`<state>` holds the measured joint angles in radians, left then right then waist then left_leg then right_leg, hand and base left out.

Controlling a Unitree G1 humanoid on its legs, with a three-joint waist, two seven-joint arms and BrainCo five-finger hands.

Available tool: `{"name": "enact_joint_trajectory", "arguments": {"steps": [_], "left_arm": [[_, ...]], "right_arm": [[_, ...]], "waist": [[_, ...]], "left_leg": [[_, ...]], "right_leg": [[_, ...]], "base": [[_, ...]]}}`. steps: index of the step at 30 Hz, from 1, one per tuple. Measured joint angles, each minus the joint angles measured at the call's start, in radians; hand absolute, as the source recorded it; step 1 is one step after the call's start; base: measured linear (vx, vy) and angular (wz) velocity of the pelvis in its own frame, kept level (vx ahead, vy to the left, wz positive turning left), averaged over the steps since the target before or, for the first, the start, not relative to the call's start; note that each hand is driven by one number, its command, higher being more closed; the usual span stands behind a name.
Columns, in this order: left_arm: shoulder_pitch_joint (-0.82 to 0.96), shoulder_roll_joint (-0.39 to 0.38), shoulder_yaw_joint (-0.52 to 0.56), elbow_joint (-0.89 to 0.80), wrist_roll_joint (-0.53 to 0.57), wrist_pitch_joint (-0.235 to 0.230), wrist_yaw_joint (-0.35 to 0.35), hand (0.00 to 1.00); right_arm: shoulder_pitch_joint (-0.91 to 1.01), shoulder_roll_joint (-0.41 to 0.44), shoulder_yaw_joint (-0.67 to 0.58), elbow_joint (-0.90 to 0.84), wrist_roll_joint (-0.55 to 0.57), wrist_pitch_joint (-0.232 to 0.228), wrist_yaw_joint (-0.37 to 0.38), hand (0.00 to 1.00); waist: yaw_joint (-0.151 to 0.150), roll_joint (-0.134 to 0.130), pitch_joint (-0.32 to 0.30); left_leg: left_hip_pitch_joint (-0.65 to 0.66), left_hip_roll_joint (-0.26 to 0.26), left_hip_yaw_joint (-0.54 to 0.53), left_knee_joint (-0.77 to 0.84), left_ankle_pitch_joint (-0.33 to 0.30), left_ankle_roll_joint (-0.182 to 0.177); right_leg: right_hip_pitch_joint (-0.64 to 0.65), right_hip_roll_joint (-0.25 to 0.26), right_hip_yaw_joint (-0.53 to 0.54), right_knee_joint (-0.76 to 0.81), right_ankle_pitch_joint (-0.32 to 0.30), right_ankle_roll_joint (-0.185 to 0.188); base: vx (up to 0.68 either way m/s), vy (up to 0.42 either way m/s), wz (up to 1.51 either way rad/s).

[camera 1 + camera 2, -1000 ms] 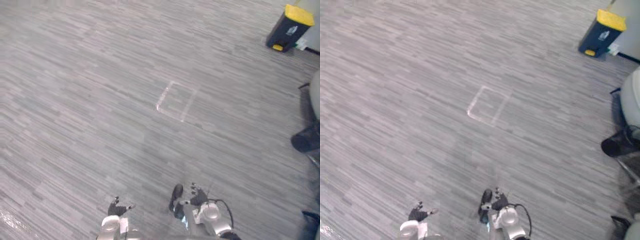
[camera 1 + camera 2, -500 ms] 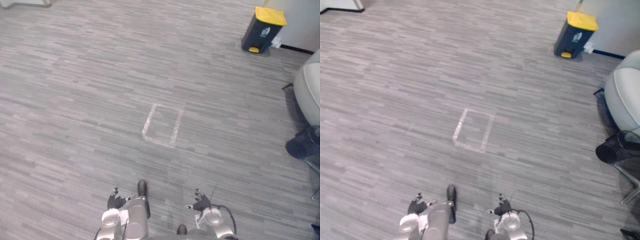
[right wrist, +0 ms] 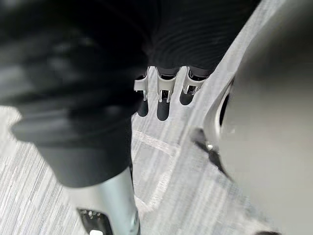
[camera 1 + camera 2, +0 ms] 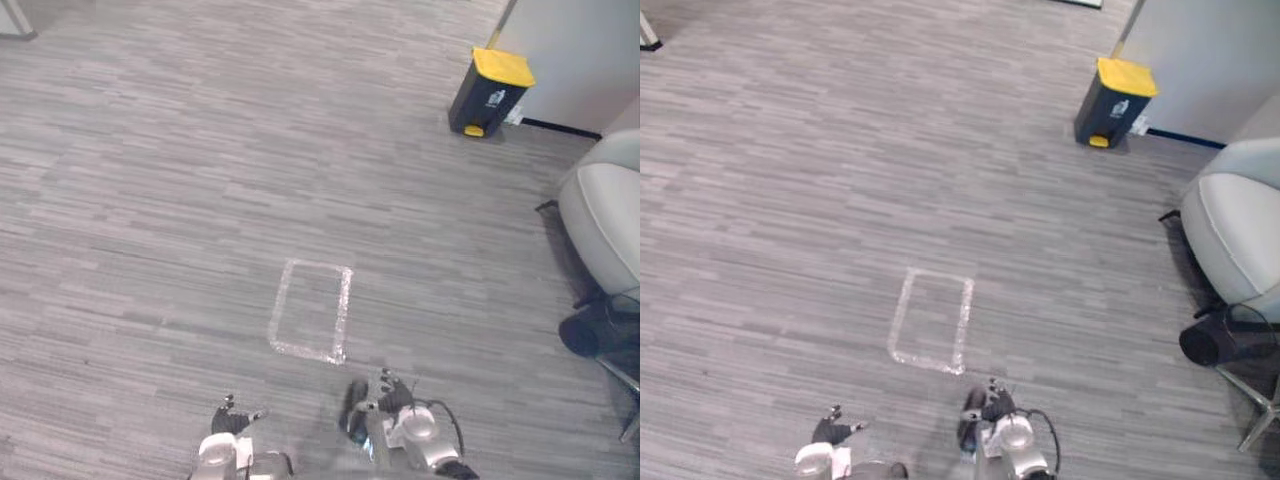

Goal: Organize the slippers on the shoe rack

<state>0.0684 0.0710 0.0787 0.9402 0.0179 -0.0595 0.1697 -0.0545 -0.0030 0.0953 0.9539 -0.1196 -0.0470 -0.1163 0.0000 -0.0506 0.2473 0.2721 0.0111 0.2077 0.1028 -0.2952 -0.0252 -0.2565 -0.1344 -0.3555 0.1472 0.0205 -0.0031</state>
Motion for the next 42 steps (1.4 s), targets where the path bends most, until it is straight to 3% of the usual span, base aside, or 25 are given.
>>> {"name": "enact_joint_trajectory", "arguments": {"steps": [1, 3, 4, 5, 6, 8, 9, 11, 13, 14, 16, 17, 18, 20, 22, 24, 25, 28, 31, 34, 35, 37, 39, 41, 42], "left_arm": [[-0.001, -0.016, -0.001, 0.006, 0.001, -0.001, 0.000, 0.00], [-0.002, -0.034, -0.012, 0.012, 0.015, -0.001, -0.005, 0.00], [-0.014, -0.037, -0.005, 0.006, 0.025, 0.000, -0.009, 0.00], [-0.013, -0.045, 0.007, 0.004, 0.027, 0.002, -0.012, 0.00], [-0.005, -0.061, 0.028, -0.005, 0.029, 0.005, -0.018, 0.00], [0.002, -0.062, 0.031, -0.028, 0.031, 0.004, -0.019, 0.00], [-0.001, -0.049, 0.029, -0.040, 0.031, 0.003, -0.020, 0.00], [-0.001, -0.039, 0.026, -0.046, 0.030, 0.001, -0.019, 0.00], [-0.003, -0.040, 0.019, -0.053, 0.028, -0.003, -0.019, 0.00], [-0.010, -0.038, 0.019, -0.054, 0.028, -0.002, -0.018, 0.00], [-0.012, -0.035, 0.015, -0.053, 0.028, -0.003, -0.018, 0.00], [-0.014, -0.040, 0.006, -0.043, 0.023, -0.003, -0.016, 0.00], [-0.017, -0.034, -0.001, -0.035, 0.020, -0.003, -0.017, 0.00], [-0.018, -0.008, -0.015, -0.035, 0.020, -0.003, -0.018, 0.00], [-0.022, -0.003, -0.023, -0.024, 0.019, -0.002, -0.017, 0.00], [-0.023, -0.003, -0.026, -0.020, 0.019, -0.001, -0.017, 0.00], [-0.019, 0.000, -0.032, -0.012, 0.018, -0.001, -0.017, 0.00], [-0.017, 0.013, -0.071, 0.010, 0.018, 0.003, -0.019, 0.00], [-0.019, 0.014, -0.078, 0.021, 0.018, 0.006, -0.019, 0.00], [-0.023, 0.017, -0.080, 0.034, 0.019, 0.006, -0.021, 0.00], [-0.029, 0.019, -0.088, 0.046, 0.019, 0.007, -0.023, 0.00], [-0.027, 0.002, -0.099, 0.049, 0.021, 0.006, -0.027, 0.00], [-0.031, -0.009, -0.098, 0.032, 0.027, 0.006, -0.043, 0.00], [-0.029, -0.020, -0.097, 0.025, 0.030, 0.005, -0.045, 0.00], [-0.028, -0.020, -0.097, 0.025, 0.032, 0.004, -0.045, 0.00]], "right_arm": [[0.001, -0.007, -0.018, -0.004, 0.000, -0.001, 0.000, 0.00], [0.004, -0.012, -0.052, -0.004, 0.001, -0.001, 0.000, 0.00], [0.015, -0.011, -0.065, -0.027, 0.002, 0.001, 0.000, 0.00], [0.025, -0.011, -0.069, -0.045, 0.002, 0.002, 0.000, 0.00], [0.045, -0.010, -0.074, -0.076, 0.003, 0.004, 0.000, 0.00], [0.059, -0.003, -0.082, -0.076, 0.005, 0.010, -0.004, 0.00], [0.062, 0.004, -0.087, -0.073, 0.005, 0.017, -0.005, 0.00], [0.064, 0.002, -0.087, -0.054, 0.007, 0.018, -0.006, 0.00], [0.051, 0.000, -0.092, -0.022, 0.010, 0.021, -0.011, 0.00], [0.046, 0.004, -0.093, -0.010, 0.010, 0.022, -0.012, 0.00], [0.038, 0.002, -0.093, 0.005, 0.010, 0.019, -0.013, 0.00], [0.042, -0.005, -0.092, 0.009, 0.010, 0.019, -0.016, 0.00], [0.043, -0.005, -0.091, 0.019, 0.010, 0.019, -0.020, 0.00], [0.048, 0.018, -0.087, 0.022, 0.009, 0.017, -0.018, 0.00], [0.049, 0.021, -0.091, 0.023, 0.007, 0.017, -0.017, 0.00], [0.046, 0.021, -0.091, 0.023, 0.003, 0.017, -0.013, 0.00], [0.040, 0.025, -0.090, 0.028, 0.002, 0.016, -0.007, 0.00], [0.023, 0.026, -0.085, 0.049, 0.001, 0.017, -0.001, 0.00], [0.017, 0.021, -0.083, 0.045, 0.001, 0.018, -0.002, 0.00], [0.016, 0.020, -0.083, 0.043, 0.001, 0.017, -0.002, 0.00], [0.022, 0.002, -0.083, 0.040, 0.000, 0.015, -0.002, 0.00], [0.027, -0.012, -0.083, 0.041, 0.001, 0.016, -0.003, 0.00], [0.028, -0.030, -0.090, 0.030, 0.001, 0.013, -0.003, 0.00], [0.036, -0.038, -0.090, 0.017, 0.002, 0.013, -0.005, 0.00], [0.037, -0.043, -0.096, 0.023, 0.002, 0.018, -0.011, 0.00]], "waist": [[-0.006, 0.019, -0.014], [-0.007, 0.050, -0.035], [-0.010, 0.063, -0.028], [-0.010, 0.079, -0.026], [-0.007, 0.109, -0.026], [0.006, 0.111, -0.021], [0.009, 0.089, -0.013], [0.010, 0.067, -0.011], [0.024, 0.065, -0.011], [0.032, 0.058, -0.005], [0.033, 0.051, -0.001], [0.033, 0.066, -0.005], [0.037, 0.066, -0.015], [0.038, 0.025, -0.030], [0.039, 0.018, -0.033], [0.042, 0.019, -0.033], [0.045, 0.021, -0.033], [0.040, 0.024, -0.040], [0.036, 0.027, -0.039], [0.035, 0.023, -0.041], [0.032, 0.025, -0.047], [0.030, 0.051, -0.055], [0.021, 0.088, -0.043], [0.025, 0.107, -0.039], [0.027, 0.107, -0.036]], "left_leg": [[0.024, 0.026, -0.027, 0.010, -0.029, -0.019], [-0.025, 0.079, -0.049, 0.134, -0.037, -0.033], [-0.117, 0.117, -0.059, 0.349, -0.030, -0.043], [-0.166, 0.151, -0.057, 0.480, -0.010, -0.062], [-0.250, 0.228, -0.054, 0.717, 0.092, -0.067], [-0.335, 0.294, -0.033, 0.941, 0.073, -0.061], [-0.379, 0.294, -0.013, 0.971, 0.047, -0.058], [-0.446, 0.268, 0.005, 0.883, 0.002, -0.051], [-0.483, 0.228, -0.015, 0.695, -0.021, -0.055], [-0.490, 0.173, -0.071, 0.504, -0.013, -0.062], [-0.485, 0.100, -0.184, 0.265, 0.063, -0.075], [-0.476, 0.095, -0.234, 0.176, 0.185, -0.099], [-0.458, 0.088, -0.213, 0.205, 0.242, -0.074], [-0.456, 0.064, -0.165, 0.255, 0.170, -0.056], [-0.426, 0.053, -0.110, 0.295, 0.110, -0.018], [-0.380, 0.049, -0.066, 0.284, 0.087, 0.000], [-0.300, 0.044, 0.007, 0.243, 0.072, 0.022], [-0.195, 0.048, 0.072, 0.155, 0.069, 0.028], [-0.136, 0.069, 0.131, 0.104, 0.069, 0.028], [-0.112, 0.076, 0.156, 0.100, 0.066, 0.021], [-0.092, 0.079, 0.150, 0.128, 0.027, -0.034], [-0.108, 0.114, 0.149, 0.178, 0.021, -0.042], [-0.240, 0.213, 0.115, 0.508, 0.015, -0.057], [-0.305, 0.261, 0.069, 0.680, 0.017, -0.048], [-0.311, 0.244, 0.023, 0.692, -0.015, -0.052]], "right_leg": [[-0.009, 0.012, 0.007, 0.065, 0.058, -0.026], [-0.017, 0.027, -0.029, 0.128, -0.007, -0.041], [0.018, 0.046, -0.059, 0.122, -0.037, -0.039], [0.043, 0.065, -0.062, 0.115, -0.050, -0.047], [0.102, 0.114, -0.057, 0.096, -0.078, -0.066], [0.183, 0.153, -0.013, 0.087, -0.136, -0.087], [0.231, 0.153, 0.012, 0.075, -0.159, -0.085], [0.295, 0.150, 0.063, 0.036, -0.158, -0.074], [0.331, 0.147, 0.128, 0.010, -0.157, -0.070], [0.356, 0.127, 0.179, -0.001, -0.164, -0.055], [0.384, 0.097, 0.235, -0.006, -0.187, -0.017], [0.404, 0.096, 0.276, -0.011, -0.207, 0.018], [0.423, 0.083, 0.309, -0.008, -0.228, 0.049], [0.415, 0.039, 0.311, 0.025, -0.242, 0.071], [0.387, 0.006, 0.316, 0.126, -0.249, 0.082], [0.335, -0.020, 0.306, 0.260, -0.249, 0.083], [0.256, -0.086, 0.224, 0.455, -0.256, 0.077], [0.200, -0.140, -0.029, 0.556, -0.313, 0.045], [0.153, -0.102, -0.135, 0.448, -0.326, 0.041], [0.132, -0.059, -0.143, 0.288, -0.242, 0.001], [0.147, -0.042, -0.135, 0.236, -0.147, -0.043], [0.166, -0.011, -0.130, 0.201, -0.155, -0.041], [0.227, 0.060, -0.125, 0.110, -0.155, -0.047], [0.261, 0.101, -0.097, 0.093, -0.166, -0.064], [0.284, 0.110, -0.042, 0.092, -0.174, -0.069]], "base": [[0.64, -0.212, 0.45], [0.54, -0.222, 0.44], [0.51, -0.279, 0.36], [0.50, -0.243, 0.03], [0.42, -0.123, -0.22], [0.53, -0.092, -0.59], [0.51, -0.086, -0.67], [0.52, -0.034, -0.80], [0.45, 0.067, -1.09], [0.40, 0.218, -1.22], [0.46, 0.309, -1.12], [0.37, 0.328, -0.95], [0.36, 0.328, -0.87], [0.35, 0.265, -0.63], [0.35, 0.272, -0.66], [0.24, 0.214, -0.75], [0.27, 0.202, -0.93], [0.27, 0.138, -0.74], [0.23, 0.020, -0.63], [0.20, -0.070, -0.38], [0.27, -0.145, -0.29], [0.21, -0.136, -0.17], [0.16, -0.171, -0.12], [0.15, -0.060, -0.63], [0.23, -0.026, -0.93]]}}
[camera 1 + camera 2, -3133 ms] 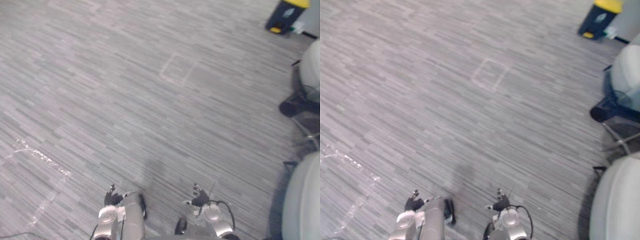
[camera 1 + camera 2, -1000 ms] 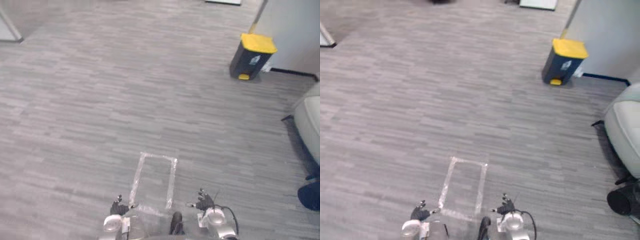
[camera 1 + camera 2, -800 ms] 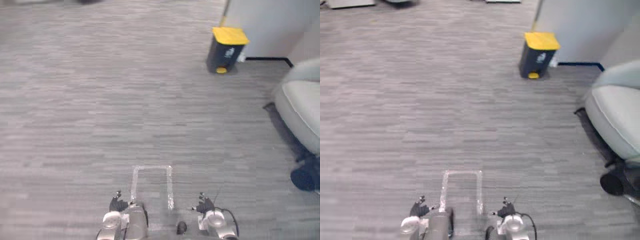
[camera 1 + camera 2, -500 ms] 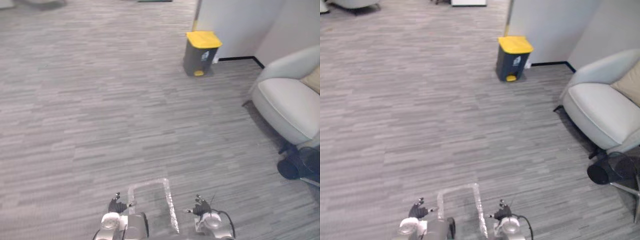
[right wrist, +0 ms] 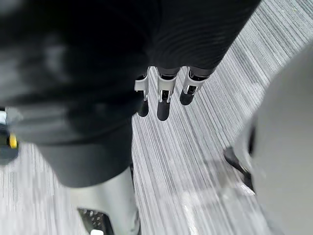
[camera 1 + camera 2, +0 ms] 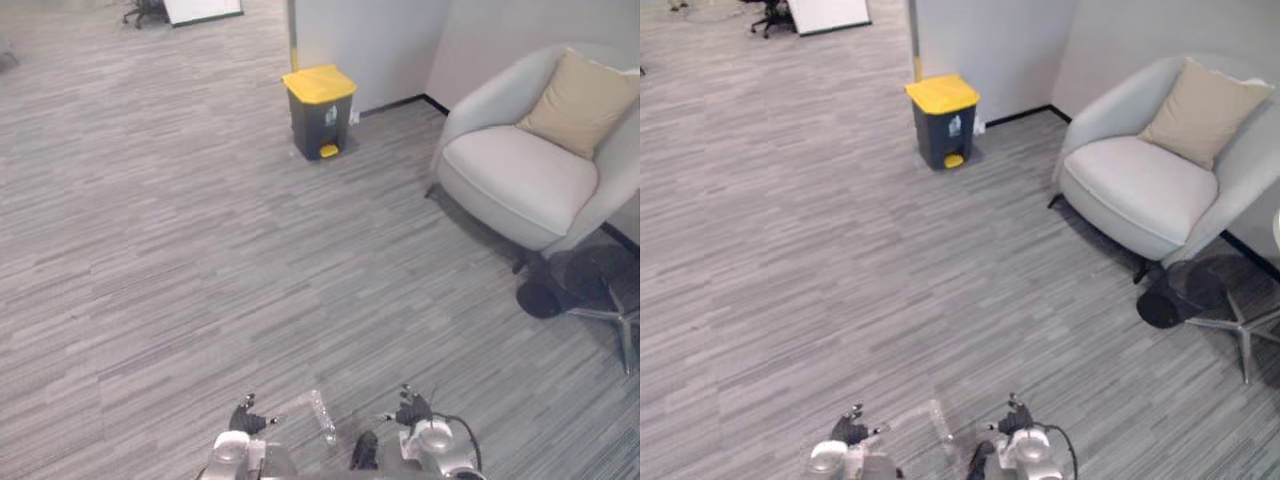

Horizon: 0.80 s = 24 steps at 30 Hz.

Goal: Organize the slippers on the shoe rack

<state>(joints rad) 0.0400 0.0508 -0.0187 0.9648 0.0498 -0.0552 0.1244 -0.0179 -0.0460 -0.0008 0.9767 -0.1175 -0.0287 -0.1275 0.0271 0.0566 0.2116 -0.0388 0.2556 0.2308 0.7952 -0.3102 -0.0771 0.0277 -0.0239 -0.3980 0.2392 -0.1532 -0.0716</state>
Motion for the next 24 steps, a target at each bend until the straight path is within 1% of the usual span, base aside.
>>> {"name": "enact_joint_trajectory", "arguments": {"steps": [1, 2, 3, 4, 5, 6, 7, 8, 9, 10, 11, 12, 13, 14, 15, 16, 17, 18, 19, 20, 21, 22, 23, 24], "left_arm": [[0.000, 0.000, 0.000, 0.000, 0.000, 0.000, 0.000, 0.00], [0.000, 0.000, 0.000, 0.000, 0.001, 0.000, 0.000, 0.00], [0.000, -0.001, 0.001, 0.000, 0.005, 0.000, 0.003, 0.00], [0.000, -0.001, 0.002, 0.000, 0.006, 0.000, 0.003, 0.00], [-0.001, -0.002, 0.002, -0.002, 0.007, -0.001, 0.005, 0.00], [-0.001, -0.008, 0.004, -0.002, 0.006, -0.004, 0.007, 0.00], [0.000, -0.009, 0.006, -0.001, 0.005, -0.004, 0.007, 0.00], [-0.003, -0.003, 0.007, 0.003, 0.006, -0.003, 0.007, 0.00], [-0.004, 0.000, 0.018, 0.005, 0.005, -0.004, 0.007, 0.00], [-0.004, -0.001, 0.036, 0.006, 0.006, -0.004, 0.007, 0.00], [-0.004, -0.002, 0.042, 0.006, 0.006, -0.004, 0.007, 0.00], [-0.004, 0.001, 0.043, 0.009, 0.006, -0.003, 0.008, 0.00], [-0.004, 0.001, 0.043, 0.011, 0.005, -0.004, 0.008, 0.00], [-0.004, 0.001, 0.043, 0.011, 0.006, -0.004, 0.008, 0.00], [-0.004, -0.003, 0.043, 0.011, 0.005, -0.004, 0.009, 0.00], [-0.005, -0.004, 0.044, 0.011, 0.005, -0.004, 0.009, 0.00], [-0.005, -0.004, 0.045, 0.009, 0.005, -0.005, 0.009, 0.00], [-0.004, -0.002, 0.044, 0.010, 0.003, -0.005, 0.008, 0.00], [-0.002, -0.001, 0.044, 0.010, 0.002, -0.005, 0.009, 0.00], [-0.001, -0.001, 0.044, 0.011, -0.005, -0.005, 0.008, 0.00], [-0.003, 0.001, 0.042, 0.020, -0.007, -0.005, 0.007, 0.00], [-0.005, 0.001, 0.041, 0.024, -0.007, -0.005, 0.007, 0.00], [-0.006, -0.002, 0.041, 0.030, -0.009, -0.005, 0.006, 0.00], [0.000, -0.020, 0.039, 0.029, -0.011, -0.006, 0.005, 0.00]], "right_arm": [[0.000, -0.002, 0.000, 0.000, 0.000, 0.000, -0.001, 0.00], [0.002, -0.006, 0.000, 0.001, 0.000, 0.000, -0.003, 0.00], [0.002, -0.006, -0.001, 0.001, 0.001, 0.000, -0.005, 0.00], [0.002, -0.006, -0.001, 0.000, 0.001, 0.000, -0.005, 0.00], [0.001, -0.006, -0.001, -0.002, 0.000, -0.001, -0.005, 0.00], [0.000, -0.007, 0.000, -0.005, 0.000, 0.000, -0.006, 0.00], [0.000, -0.006, 0.000, -0.005, 0.000, 0.000, -0.007, 0.00], [0.001, -0.001, -0.002, -0.009, 0.000, 0.000, -0.007, 0.00], [0.018, 0.009, -0.023, -0.020, 0.000, -0.001, -0.005, 0.00], [0.026, 0.019, -0.030, -0.022, 0.000, 0.000, -0.003, 0.00], [0.028, 0.023, -0.030, -0.022, 0.000, 0.000, -0.002, 0.00], [0.030, 0.033, -0.031, -0.023, 0.000, 0.000, -0.001, 0.00], [0.029, 0.038, -0.030, -0.024, 0.000, 0.000, -0.001, 0.00], [0.028, 0.039, -0.030, -0.024, 0.000, 0.000, -0.001, 0.00], [0.026, 0.043, -0.026, -0.023, 0.000, 0.000, 0.001, 0.00], [0.023, 0.047, -0.024, -0.023, 0.000, -0.001, 0.002, 0.00], [0.015, 0.053, -0.021, -0.018, -0.001, 0.001, 0.005, 0.00], [0.013, 0.056, -0.014, -0.014, -0.002, 0.002, 0.009, 0.00], [0.013, 0.055, -0.012, -0.012, -0.002, 0.001, 0.010, 0.00], [0.009, 0.052, -0.002, -0.001, -0.002, 0.000, 0.012, 0.00], [-0.004, 0.045, 0.010, 0.016, -0.004, -0.003, 0.017, 0.00], [-0.006, 0.041, 0.011, 0.025, -0.006, -0.003, 0.018, 0.00], [-0.019, 0.031, 0.015, 0.048, -0.021, -0.003, 0.021, 0.00], [-0.036, 0.012, 0.015, 0.079, -0.038, 0.002, 0.022, 0.00]], "waist": [[0.000, -0.001, 0.001], [0.003, -0.002, 0.002], [0.005, -0.006, 0.003], [0.005, -0.006, 0.003], [0.006, -0.007, 0.003], [0.010, -0.002, -0.001], [0.012, 0.002, -0.005], [0.008, -0.011, -0.011], [0.005, -0.031, -0.022], [0.012, -0.043, -0.031], [0.015, -0.047, -0.034], [0.015, -0.054, -0.038], [0.015, -0.058, -0.040], [0.015, -0.058, -0.040], [0.016, -0.056, -0.039], [0.019, -0.053, -0.036], [0.029, -0.053, -0.034], [0.028, -0.057, -0.034], [0.028, -0.058, -0.034], [0.028, -0.061, -0.034], [0.018, -0.065, -0.029], [0.016, -0.070, -0.031], [0.019, -0.054, -0.036], [0.031, -0.024, -0.050]], "left_leg": [[-0.001, -0.008, -0.009, -0.010, -0.008, -0.002], [-0.008, -0.037, -0.049, -0.060, -0.027, -0.002], [-0.015, -0.105, -0.168, -0.222, -0.035, -0.009], [-0.016, -0.119, -0.198, -0.251, -0.035, -0.009], [-0.018, -0.163, -0.301, -0.335, -0.030, -0.013], [-0.023, -0.205, -0.432, -0.412, 0.039, -0.029], [-0.017, -0.212, -0.422, -0.412, 0.056, -0.008], [-0.008, -0.217, -0.391, -0.418, 0.055, -0.006], [0.010, -0.220, -0.337, -0.431, 0.050, 0.005], [0.024, -0.224, -0.295, -0.439, 0.047, 0.010], [0.028, -0.228, -0.284, -0.444, 0.047, 0.010], [0.043, -0.236, -0.245, -0.462, 0.048, 0.012], [0.062, -0.246, -0.204, -0.485, 0.054, 0.022], [0.066, -0.246, -0.193, -0.490, 0.054, 0.022], [0.087, -0.241, -0.130, -0.514, 0.059, 0.029], [0.095, -0.236, -0.103, -0.520, 0.063, 0.036], [0.113, -0.233, -0.044, -0.537, 0.069, 0.046], [0.136, -0.233, 0.012, -0.543, 0.067, 0.050], [0.145, -0.233, 0.026, -0.542, 0.066, 0.054], [0.162, -0.232, 0.047, -0.541, 0.060, 0.064], [0.181, -0.240, 0.042, -0.543, 0.057, 0.071], [0.182, -0.239, 0.035, -0.546, 0.058, 0.073], [0.182, -0.223, 0.019, -0.555, 0.061, 0.077], [0.173, -0.185, 0.033, -0.580, 0.072, 0.072]], "right_leg": [[0.004, 0.000, 0.013, -0.001, -0.001, 0.000], [0.008, -0.001, 0.047, -0.002, 0.001, 0.003], [-0.003, -0.002, 0.122, 0.002, 0.004, 0.012], [-0.008, -0.001, 0.138, 0.003, 0.004, 0.015], [-0.020, -0.001, 0.185, 0.008, 0.003, 0.025], [-0.053, 0.003, 0.268, 0.041, -0.002, 0.051], [-0.058, 0.007, 0.288, 0.050, -0.005, 0.062], [-0.061, 0.002, 0.317, 0.052, -0.004, 0.076], [-0.061, -0.011, 0.353, 0.036, 0.004, 0.093], [-0.066, -0.015, 0.390, 0.031, 0.010, 0.103], [-0.069, -0.019, 0.403, 0.031, 0.011, 0.105], [-0.084, -0.026, 0.435, 0.030, 0.015, 0.119], [-0.088, -0.031, 0.472, 0.028, 0.022, 0.130], [-0.091, -0.031, 0.480, 0.028, 0.024, 0.133], [-0.117, -0.037, 0.475, 0.030, 0.042, 0.150], [-0.123, -0.047, 0.441, 0.032, 0.050, 0.147], [-0.140, -0.076, 0.330, 0.064, 0.044, 0.136], [-0.147, -0.143, 0.113, 0.127, 0.020, 0.114], [-0.144, -0.166, 0.046, 0.145, 0.010, 0.096], [-0.142, -0.196, -0.044, 0.174, -0.002, 0.065], [-0.146, -0.183, -0.063, 0.177, 0.009, 0.048], [-0.144, -0.173, -0.056, 0.167, 0.013, 0.046], [-0.130, -0.130, -0.035, 0.103, 0.048, 0.042], [-0.113, -0.103, -0.054, 0.035, 0.058, 0.033]], "base": [[0.20, 0.014, -1.06], [0.17, 0.077, -1.31], [0.16, 0.114, -1.35], [0.15, 0.143, -1.41], [0.13, 0.179, -1.45], [0.13, 0.175, -1.54], [0.17, 0.220, -1.27], [0.15, 0.208, -0.83], [0.17, 0.268, -0.95], [0.14, 0.229, -0.85], [0.11, 0.199, -0.82], [0.09, 0.192, -0.86], [0.06, 0.152, -0.85], [0.03, 0.162, -1.01], [-0.01, 0.094, -0.84], [-0.02, 0.107, -1.20], [-0.04, 0.060, -1.18], [-0.03, 0.042, -1.11], [-0.01, 0.013, -0.95], [0.01, -0.033, -0.71], [0.01, -0.040, -0.65], [0.01, -0.064, -0.62], [-0.01, -0.095, -0.69], [-0.05, -0.126, -0.62]]}}
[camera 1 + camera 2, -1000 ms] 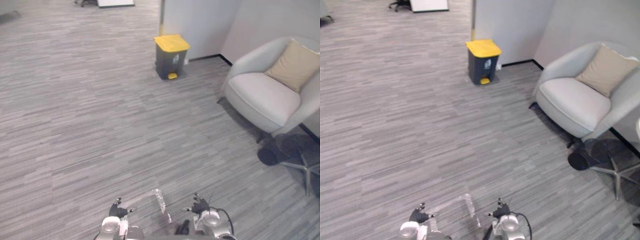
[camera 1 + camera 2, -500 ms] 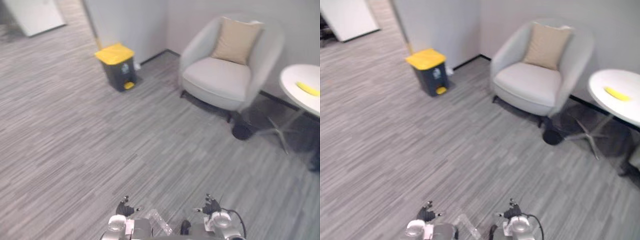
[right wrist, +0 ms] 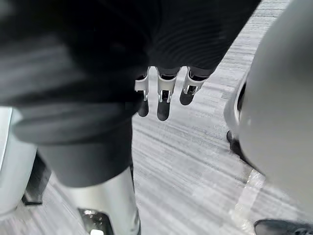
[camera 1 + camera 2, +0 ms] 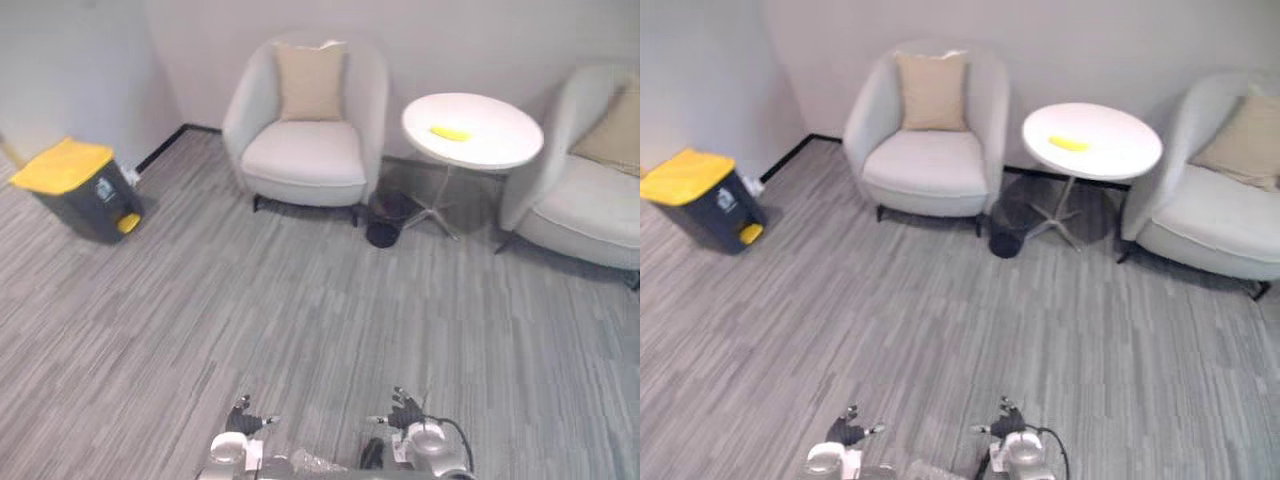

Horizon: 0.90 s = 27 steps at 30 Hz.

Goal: Organize the slippers on the shoe rack

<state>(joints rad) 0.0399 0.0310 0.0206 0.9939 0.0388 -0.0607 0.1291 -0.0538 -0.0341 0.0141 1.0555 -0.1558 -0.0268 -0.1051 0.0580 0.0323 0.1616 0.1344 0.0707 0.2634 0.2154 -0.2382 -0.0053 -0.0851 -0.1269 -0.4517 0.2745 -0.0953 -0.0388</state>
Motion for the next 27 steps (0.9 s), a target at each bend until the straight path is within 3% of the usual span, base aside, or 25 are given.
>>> {"name": "enact_joint_trajectory", "arguments": {"steps": [1, 2, 3, 4, 8, 9, 10, 13, 15, 16, 21, 27], "left_arm": [[0.002, 0.001, -0.002, -0.003, 0.000, 0.000, 0.000, 0.00], [0.002, 0.008, -0.006, -0.007, 0.000, 0.000, -0.001, 0.00], [-0.002, 0.022, -0.018, -0.010, 0.000, 0.003, -0.001, 0.00], [0.001, 0.015, -0.009, -0.011, -0.009, 0.001, 0.001, 0.00], [-0.001, 0.017, -0.009, -0.012, -0.002, 0.001, -0.004, 0.00], [0.000, 0.014, -0.005, -0.012, -0.002, 0.000, -0.004, 0.00], [0.000, 0.000, 0.004, -0.013, -0.003, 0.000, -0.003, 0.00], [0.005, -0.003, 0.006, -0.024, -0.005, -0.001, -0.003, 0.00], [0.007, -0.006, 0.025, -0.033, -0.015, -0.001, -0.005, 0.00], [0.012, -0.012, 0.038, -0.031, -0.035, -0.002, -0.004, 0.00], [0.013, -0.002, 0.051, -0.020, -0.039, 0.000, -0.005, 0.00], [0.011, -0.015, 0.064, -0.003, -0.040, 0.000, -0.005, 0.00]], "right_arm": [[-0.010, -0.009, 0.001, -0.003, -0.001, -0.002, 0.002, 0.00], [-0.008, -0.009, 0.000, -0.001, -0.001, -0.002, 0.002, 0.00], [-0.004, -0.014, 0.000, 0.025, 0.000, -0.001, 0.002, 0.00], [-0.004, -0.017, 0.000, 0.028, 0.000, -0.001, 0.003, 0.00], [0.001, -0.026, -0.002, 0.027, 0.002, -0.003, 0.002, 0.00], [0.002, -0.041, -0.003, 0.027, 0.003, -0.002, 0.002, 0.00], [0.001, -0.052, -0.006, 0.027, 0.004, -0.002, 0.000, 0.00], [0.008, -0.068, -0.013, 0.029, 0.021, -0.001, -0.008, 0.00], [0.017, -0.069, -0.012, 0.026, 0.039, -0.002, -0.009, 0.00], [0.026, -0.078, -0.010, 0.024, 0.039, -0.003, -0.009, 0.00], [0.056, -0.058, -0.049, 0.014, 0.042, -0.004, -0.015, 0.00], [0.067, -0.054, -0.053, 0.016, 0.042, -0.003, -0.014, 0.00]], "waist": [[-0.006, -0.004, 0.005], [-0.005, -0.016, 0.003], [-0.003, -0.027, 0.013], [0.004, -0.011, 0.009], [0.004, -0.004, 0.027], [0.007, 0.000, 0.031], [0.012, 0.024, 0.037], [0.014, 0.029, 0.040], [0.020, 0.031, 0.039], [0.036, 0.052, 0.029], [0.030, 0.009, 0.021], [0.023, 0.015, 0.003]], "left_leg": [[-0.002, 0.000, 0.006, -0.022, 0.000, -0.002], [0.006, -0.010, 0.007, -0.031, 0.000, -0.007], [0.025, -0.005, 0.026, -0.038, 0.005, -0.029], [0.015, 0.027, 0.033, -0.028, 0.004, -0.039], [-0.032, 0.080, 0.047, 0.146, 0.000, -0.041], [-0.069, 0.094, 0.038, 0.238, -0.020, -0.027], [-0.085, 0.084, -0.034, 0.276, -0.052, -0.023], [-0.111, 0.019, -0.172, 0.217, -0.064, -0.037], [-0.125, -0.015, -0.266, 0.086, -0.055, -0.040], [-0.116, -0.007, -0.258, 0.060, -0.005, -0.022], [-0.027, -0.026, -0.244, 0.001, 0.002, -0.035], [-0.007, -0.035, -0.296, -0.042, 0.030, -0.035]], "right_leg": [[-0.008, -0.045, -0.072, 0.087, -0.050, -0.026], [-0.006, -0.069, -0.087, 0.115, -0.071, -0.005], [0.003, -0.043, -0.069, 0.074, -0.066, 0.021], [0.031, 0.015, -0.050, -0.024, -0.024, 0.016], [0.094, 0.086, 0.011, -0.162, 0.039, 0.004], [0.110, 0.111, 0.056, -0.197, 0.052, 0.000], [0.119, 0.133, 0.113, -0.214, 0.055, 0.001], [0.122, 0.144, 0.181, -0.240, 0.055, 0.001], [0.122, 0.160, 0.221, -0.294, 0.067, 0.018], [0.145, 0.182, 0.244, -0.340, 0.094, 0.024], [0.201, 0.164, 0.242, -0.370, 0.147, 0.020], [0.211, 0.164, 0.219, -0.367, 0.147, 0.007]], "base": [[-0.08, -0.089, -0.33], [-0.02, -0.084, -0.15], [0.00, -0.087, -0.36], [0.02, -0.104, -0.47], [-0.04, -0.122, -0.61], [-0.06, -0.068, -0.87], [-0.05, -0.040, -0.89], [-0.03, 0.027, -0.84], [-0.02, 0.062, -1.00], [0.01, 0.103, -1.01], [0.08, 0.094, -0.17], [0.15, 0.054, 0.17]]}}
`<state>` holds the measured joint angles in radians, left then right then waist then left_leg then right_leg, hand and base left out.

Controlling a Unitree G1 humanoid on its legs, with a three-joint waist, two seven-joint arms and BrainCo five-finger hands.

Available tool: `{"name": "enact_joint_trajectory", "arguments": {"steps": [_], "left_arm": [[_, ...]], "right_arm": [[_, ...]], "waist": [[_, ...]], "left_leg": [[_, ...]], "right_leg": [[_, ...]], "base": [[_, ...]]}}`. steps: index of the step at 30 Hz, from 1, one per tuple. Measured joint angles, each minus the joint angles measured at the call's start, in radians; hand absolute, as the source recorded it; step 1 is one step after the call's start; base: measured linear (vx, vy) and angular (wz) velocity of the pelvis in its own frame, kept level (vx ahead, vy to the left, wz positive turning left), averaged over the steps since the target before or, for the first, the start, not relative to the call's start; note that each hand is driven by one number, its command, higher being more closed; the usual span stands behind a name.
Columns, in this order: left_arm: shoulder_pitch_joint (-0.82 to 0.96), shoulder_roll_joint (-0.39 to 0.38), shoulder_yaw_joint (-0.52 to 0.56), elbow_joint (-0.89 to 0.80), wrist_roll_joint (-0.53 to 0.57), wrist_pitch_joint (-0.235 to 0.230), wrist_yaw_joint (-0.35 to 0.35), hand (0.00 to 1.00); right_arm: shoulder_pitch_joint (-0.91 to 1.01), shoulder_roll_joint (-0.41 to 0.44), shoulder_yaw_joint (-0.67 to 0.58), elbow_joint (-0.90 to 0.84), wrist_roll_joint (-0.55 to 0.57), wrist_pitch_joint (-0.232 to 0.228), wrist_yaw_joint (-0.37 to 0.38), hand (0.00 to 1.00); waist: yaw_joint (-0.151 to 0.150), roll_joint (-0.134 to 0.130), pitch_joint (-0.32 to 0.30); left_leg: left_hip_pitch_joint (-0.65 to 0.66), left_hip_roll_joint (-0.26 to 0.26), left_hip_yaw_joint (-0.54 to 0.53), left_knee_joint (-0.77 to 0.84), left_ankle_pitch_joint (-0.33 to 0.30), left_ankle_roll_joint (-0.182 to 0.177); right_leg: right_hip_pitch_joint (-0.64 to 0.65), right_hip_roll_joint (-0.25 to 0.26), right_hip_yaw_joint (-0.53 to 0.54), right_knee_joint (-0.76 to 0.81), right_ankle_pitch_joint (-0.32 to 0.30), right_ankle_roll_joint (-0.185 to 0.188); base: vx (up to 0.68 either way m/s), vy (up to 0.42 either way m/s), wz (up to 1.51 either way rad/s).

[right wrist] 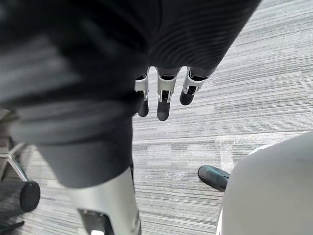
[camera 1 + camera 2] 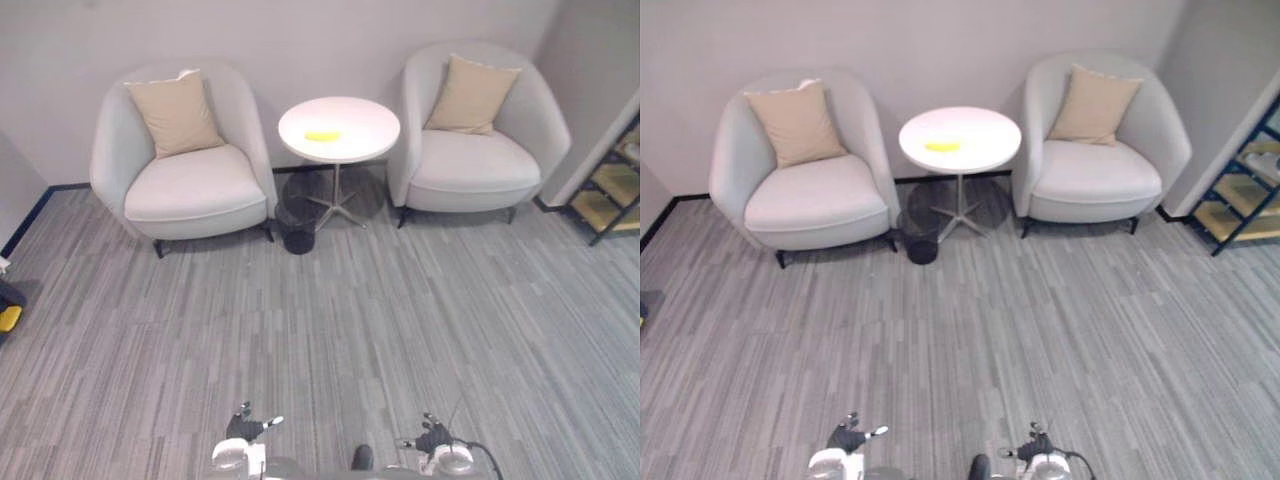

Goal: Organize the slippers on the shoe rack

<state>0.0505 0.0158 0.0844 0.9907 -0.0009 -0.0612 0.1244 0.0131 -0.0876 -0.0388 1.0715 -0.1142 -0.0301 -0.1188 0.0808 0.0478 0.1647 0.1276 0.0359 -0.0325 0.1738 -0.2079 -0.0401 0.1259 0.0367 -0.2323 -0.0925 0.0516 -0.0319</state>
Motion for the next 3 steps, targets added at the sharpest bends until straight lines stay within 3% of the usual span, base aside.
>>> {"name": "enact_joint_trajectory", "arguments": {"steps": [3], "left_arm": [[0.000, -0.001, 0.006, 0.002, 0.000, 0.000, 0.000, 0.00]], "right_arm": [[0.000, 0.004, -0.022, 0.006, 0.000, 0.000, 0.000, 0.00]], "waist": [[0.000, -0.001, 0.000]], "left_leg": [[0.014, -0.011, -0.009, 0.001, 0.000, 0.000]], "right_leg": [[0.014, -0.004, 0.002, -0.001, -0.003, 0.000]], "base": [[0.12, 0.084, 0.04]]}}
